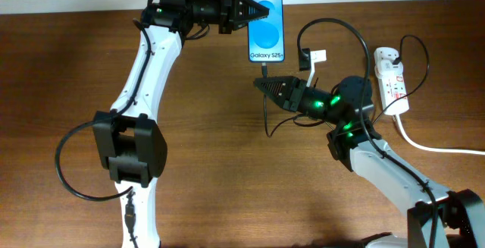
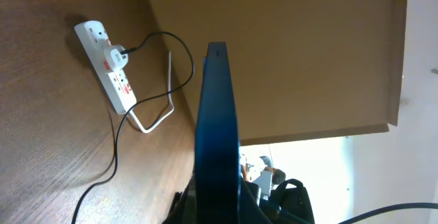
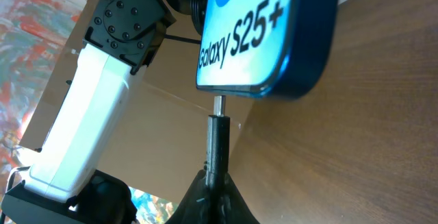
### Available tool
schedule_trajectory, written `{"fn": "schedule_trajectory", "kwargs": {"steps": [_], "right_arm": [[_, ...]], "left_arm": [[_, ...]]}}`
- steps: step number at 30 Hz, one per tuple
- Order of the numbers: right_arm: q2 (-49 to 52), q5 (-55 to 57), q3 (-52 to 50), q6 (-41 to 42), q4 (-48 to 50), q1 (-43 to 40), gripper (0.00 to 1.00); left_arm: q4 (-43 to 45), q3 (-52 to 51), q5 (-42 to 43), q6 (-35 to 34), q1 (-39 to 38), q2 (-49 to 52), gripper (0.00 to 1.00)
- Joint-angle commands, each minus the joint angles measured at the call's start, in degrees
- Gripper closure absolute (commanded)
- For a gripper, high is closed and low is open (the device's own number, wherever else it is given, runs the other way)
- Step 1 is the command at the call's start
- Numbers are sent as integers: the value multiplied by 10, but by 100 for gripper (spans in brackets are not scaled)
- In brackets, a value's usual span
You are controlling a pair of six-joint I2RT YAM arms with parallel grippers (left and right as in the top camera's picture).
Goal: Plug charger to phone and switch on socket
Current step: 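Push the plug upward into the phone's port with the right gripper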
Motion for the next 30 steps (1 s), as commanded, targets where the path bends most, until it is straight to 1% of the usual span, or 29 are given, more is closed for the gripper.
{"fn": "schedule_trajectory", "kwargs": {"steps": [1, 7, 20, 30], "right_arm": [[1, -7, 5, -7, 2, 2, 96], [1, -12, 5, -5, 3, -17, 96], [1, 2, 5, -5, 3, -17, 96], [1, 21, 20, -2, 22, -17, 96]], "left_arm": [[3, 8, 19, 14, 2, -3, 100], [3, 8, 19, 14, 2, -3, 100], [3, 8, 22, 14, 2, -3, 100], [3, 8, 37, 31, -7, -3, 100]]}}
